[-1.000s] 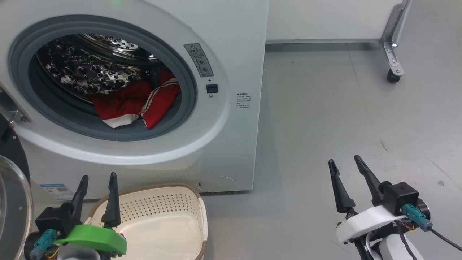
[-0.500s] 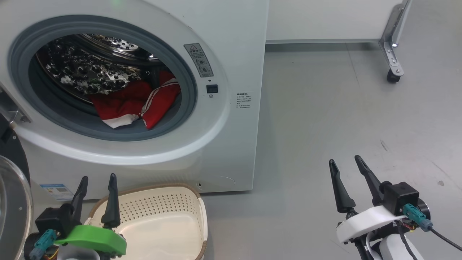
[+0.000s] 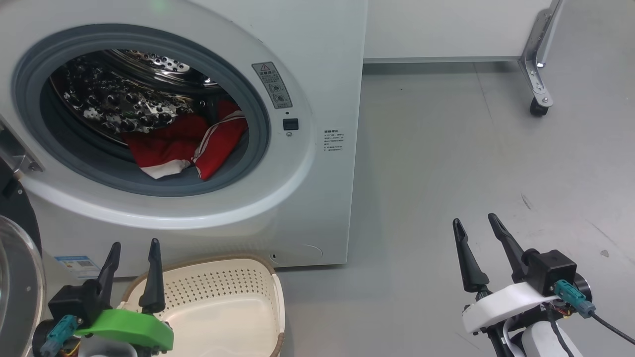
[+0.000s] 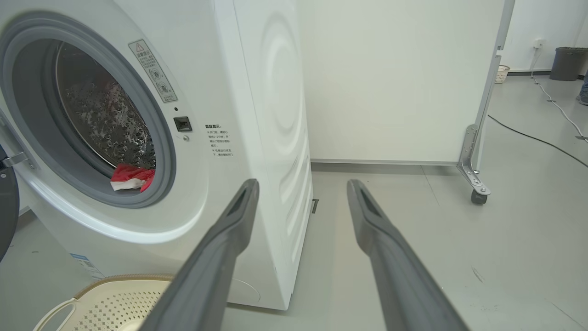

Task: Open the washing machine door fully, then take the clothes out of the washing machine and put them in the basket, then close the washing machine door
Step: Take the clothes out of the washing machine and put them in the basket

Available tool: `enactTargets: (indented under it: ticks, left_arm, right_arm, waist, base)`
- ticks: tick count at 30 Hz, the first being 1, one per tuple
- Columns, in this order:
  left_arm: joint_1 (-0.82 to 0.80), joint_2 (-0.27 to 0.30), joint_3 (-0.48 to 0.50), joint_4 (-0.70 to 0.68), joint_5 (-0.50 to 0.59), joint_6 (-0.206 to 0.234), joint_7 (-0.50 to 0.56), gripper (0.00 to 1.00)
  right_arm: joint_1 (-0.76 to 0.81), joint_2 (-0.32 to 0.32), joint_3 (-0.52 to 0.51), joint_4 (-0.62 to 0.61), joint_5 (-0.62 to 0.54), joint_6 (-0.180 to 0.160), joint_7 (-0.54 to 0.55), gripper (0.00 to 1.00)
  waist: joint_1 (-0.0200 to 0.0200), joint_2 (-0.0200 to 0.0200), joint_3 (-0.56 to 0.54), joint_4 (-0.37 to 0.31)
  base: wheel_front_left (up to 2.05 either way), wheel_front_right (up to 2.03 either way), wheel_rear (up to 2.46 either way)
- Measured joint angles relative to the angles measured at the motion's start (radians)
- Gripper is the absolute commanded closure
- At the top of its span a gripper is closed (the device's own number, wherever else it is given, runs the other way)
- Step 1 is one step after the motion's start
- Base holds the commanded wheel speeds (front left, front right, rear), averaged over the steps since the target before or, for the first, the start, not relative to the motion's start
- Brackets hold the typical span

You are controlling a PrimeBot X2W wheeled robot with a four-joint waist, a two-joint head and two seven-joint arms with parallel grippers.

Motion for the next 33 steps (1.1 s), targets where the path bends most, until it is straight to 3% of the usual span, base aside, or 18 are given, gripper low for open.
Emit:
enactTargets:
  ticks: [17, 20, 33]
  left_arm:
    - [0.000, 0.019, 0.023, -0.026, 0.024, 0.017, 0.000, 0.00]
    - [0.000, 0.020, 0.039, -0.029, 0.025, 0.040, 0.000, 0.00]
    - [-0.037, 0.070, 0.053, -0.072, 0.056, 0.064, 0.030, 0.00]
  right_arm:
    - [0.000, 0.003, 0.003, -0.009, -0.001, 0.006, 0.000, 0.00]
    - [0.000, 0.004, 0.005, -0.016, -0.001, 0.006, 0.000, 0.00]
    - [-0.005, 0.009, 0.040, -0.046, -0.004, 0.006, 0.000, 0.00]
  waist:
    - [0.0000, 0.0000, 0.032, -0.019]
    - [0.0000, 0.0000, 0.049, -0.027]
    - [0.0000, 0.0000, 0.166, -0.074]
  base:
    - [0.00, 0.00, 0.00]
    - [0.00, 0.00, 0.00]
    - [0.00, 0.00, 0.00]
